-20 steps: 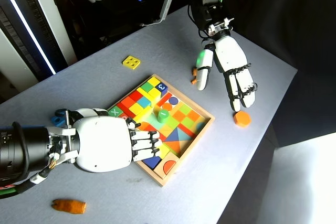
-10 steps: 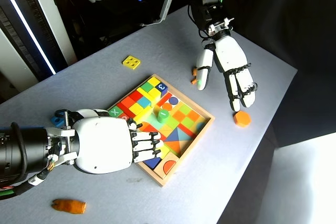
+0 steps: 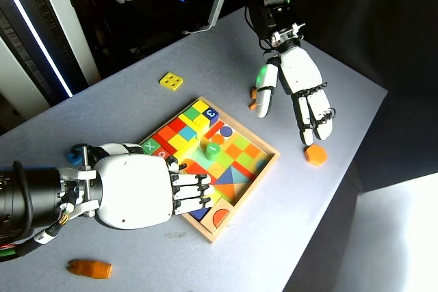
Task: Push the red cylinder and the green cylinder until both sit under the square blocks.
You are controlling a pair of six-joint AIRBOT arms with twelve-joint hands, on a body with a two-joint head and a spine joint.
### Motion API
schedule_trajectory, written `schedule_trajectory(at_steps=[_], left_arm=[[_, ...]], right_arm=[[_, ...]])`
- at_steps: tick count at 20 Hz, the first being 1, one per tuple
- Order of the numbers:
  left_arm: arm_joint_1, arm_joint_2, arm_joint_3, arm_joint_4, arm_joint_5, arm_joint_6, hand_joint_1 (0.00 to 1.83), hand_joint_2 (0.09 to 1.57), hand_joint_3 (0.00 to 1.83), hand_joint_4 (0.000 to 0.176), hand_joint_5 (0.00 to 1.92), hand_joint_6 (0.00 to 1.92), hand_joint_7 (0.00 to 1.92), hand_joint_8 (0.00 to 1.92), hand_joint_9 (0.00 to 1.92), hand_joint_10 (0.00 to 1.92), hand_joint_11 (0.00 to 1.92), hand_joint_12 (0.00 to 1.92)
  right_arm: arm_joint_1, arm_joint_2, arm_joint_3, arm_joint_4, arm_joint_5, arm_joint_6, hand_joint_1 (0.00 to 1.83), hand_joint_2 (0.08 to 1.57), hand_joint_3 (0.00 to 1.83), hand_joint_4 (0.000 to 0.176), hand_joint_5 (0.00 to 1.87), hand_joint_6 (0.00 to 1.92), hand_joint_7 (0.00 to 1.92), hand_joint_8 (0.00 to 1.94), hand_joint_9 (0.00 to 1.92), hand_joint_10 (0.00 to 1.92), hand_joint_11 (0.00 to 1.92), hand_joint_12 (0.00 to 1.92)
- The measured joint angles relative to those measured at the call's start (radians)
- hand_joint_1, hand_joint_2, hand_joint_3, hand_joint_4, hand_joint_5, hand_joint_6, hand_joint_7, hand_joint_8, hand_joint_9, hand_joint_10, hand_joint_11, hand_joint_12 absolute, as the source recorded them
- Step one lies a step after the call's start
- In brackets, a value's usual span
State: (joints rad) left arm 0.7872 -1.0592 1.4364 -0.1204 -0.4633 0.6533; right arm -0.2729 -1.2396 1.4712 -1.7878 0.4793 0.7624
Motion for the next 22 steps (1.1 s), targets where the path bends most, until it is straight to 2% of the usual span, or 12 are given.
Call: schedule_trajectory(at_steps=[1, 2, 4, 6, 7, 9, 12, 13, 15, 17, 20, 22], left_arm=[[0.000, 0.000, 0.000, 0.000, 0.000, 0.000, 0.00, 1.17, 0.00, 0.154, 0.10, 0.00, 0.00, 0.00, 0.03, 0.00, 0.00, 0.34], [0.000, 0.000, 0.000, 0.000, 0.000, 0.000, 0.00, 1.16, 0.00, 0.148, 0.10, 0.00, 0.00, 0.00, 0.02, 0.00, 0.00, 0.35], [0.000, 0.000, 0.000, 0.000, 0.000, 0.000, 0.00, 1.17, 0.00, 0.160, 0.09, 0.00, 0.00, 0.00, 0.00, 0.00, 0.00, 0.24], [0.000, 0.000, 0.000, 0.000, 0.000, 0.000, 0.00, 1.17, 0.00, 0.159, 0.09, 0.00, 0.00, 0.00, 0.00, 0.00, 0.00, 0.23], [0.001, 0.000, 0.000, 0.000, 0.000, 0.000, 0.00, 1.17, 0.00, 0.149, 0.09, 0.00, 0.00, 0.00, 0.00, 0.00, 0.00, 0.25], [0.002, 0.000, 0.000, 0.000, 0.000, 0.000, 0.00, 1.16, 0.00, 0.150, 0.09, 0.00, 0.00, 0.00, 0.01, 0.00, 0.00, 0.28], [0.003, 0.000, 0.000, 0.000, 0.000, 0.000, 0.00, 1.16, 0.00, 0.167, 0.08, 0.00, 0.00, 0.00, 0.00, 0.00, 0.00, 0.24], [0.006, 0.000, 0.000, -0.003, 0.000, 0.000, 0.00, 1.17, 0.01, 0.171, 0.08, 0.00, 0.00, 0.00, 0.00, 0.00, 0.00, 0.24], [0.010, 0.000, 0.000, -0.005, 0.000, 0.000, 0.00, 1.17, 0.00, 0.163, 0.09, 0.00, 0.00, 0.00, 0.01, 0.00, 0.00, 0.28], [0.016, 0.002, -0.001, -0.011, 0.001, 0.000, 0.00, 1.18, 0.00, 0.145, 0.08, 0.00, 0.00, 0.00, 0.03, 0.00, 0.00, 0.35], [0.016, 0.003, -0.001, -0.017, -0.001, 0.000, 0.00, 1.16, 0.00, 0.154, 0.08, 0.00, 0.00, 0.00, 0.03, 0.00, 0.00, 0.35], [0.016, 0.003, -0.001, -0.017, 0.000, 0.000, 0.00, 1.16, 0.00, 0.146, 0.07, 0.00, 0.00, 0.00, 0.05, 0.01, 0.00, 0.38]], right_arm=[[-0.002, 0.000, 0.002, 0.003, -0.006, 0.000, 0.44, 1.11, 0.00, 0.115, 0.66, 0.00, 0.06, 0.00, 0.00, 0.00, 0.00, 0.29], [-0.007, 0.000, 0.005, 0.003, -0.013, 0.001, 0.42, 1.11, 0.00, 0.122, 0.65, 0.00, 0.05, 0.00, 0.00, 0.00, 0.00, 0.26], [-0.011, 0.001, 0.009, 0.005, -0.017, 0.003, 0.43, 1.11, 0.00, 0.117, 0.65, 0.00, 0.06, 0.00, 0.00, 0.00, 0.00, 0.25], [-0.018, 0.002, 0.011, 0.015, -0.018, 0.010, 0.43, 1.11, 0.00, 0.111, 0.65, 0.00, 0.05, 0.00, 0.00, 0.00, 0.00, 0.21], [-0.018, 0.002, 0.012, 0.014, -0.016, 0.016, 0.44, 1.11, 0.00, 0.114, 0.65, 0.00, 0.06, 0.00, 0.00, 0.00, 0.00, 0.21], [-0.024, 0.002, 0.012, 0.020, -0.016, 0.020, 0.44, 1.11, 0.00, 0.119, 0.65, 0.00, 0.05, 0.00, 0.00, 0.00, 0.00, 0.29], [-0.025, 0.004, 0.012, 0.013, -0.009, 0.049, 0.42, 1.12, 0.00, 0.116, 0.66, 0.00, 0.04, 0.00, 0.00, 0.00, 0.00, 0.34], [-0.026, 0.004, 0.012, 0.010, -0.008, 0.051, 0.41, 1.12, 0.00, 0.123, 0.66, 0.00, 0.03, 0.00, 0.00, 0.00, 0.00, 0.32], [-0.026, 0.006, 0.012, 0.006, 0.000, 0.058, 0.42, 1.11, 0.00, 0.127, 0.68, 0.00, 0.04, 0.00, 0.00, 0.00, 0.00, 0.36], [-0.026, 0.011, 0.012, 0.003, 0.010, 0.065, 0.44, 1.11, 0.00, 0.136, 0.68, 0.00, 0.05, 0.00, 0.00, 0.00, 0.00, 0.38], [-0.026, 0.021, 0.010, -0.003, 0.011, 0.065, 0.43, 1.12, 0.00, 0.133, 0.69, 0.00, 0.05, 0.00, 0.00, 0.00, 0.00, 0.35], [-0.026, 0.032, 0.005, -0.007, 0.013, 0.066, 0.45, 1.12, 0.00, 0.128, 0.70, 0.01, 0.07, 0.01, 0.00, 0.00, 0.00, 0.35]])
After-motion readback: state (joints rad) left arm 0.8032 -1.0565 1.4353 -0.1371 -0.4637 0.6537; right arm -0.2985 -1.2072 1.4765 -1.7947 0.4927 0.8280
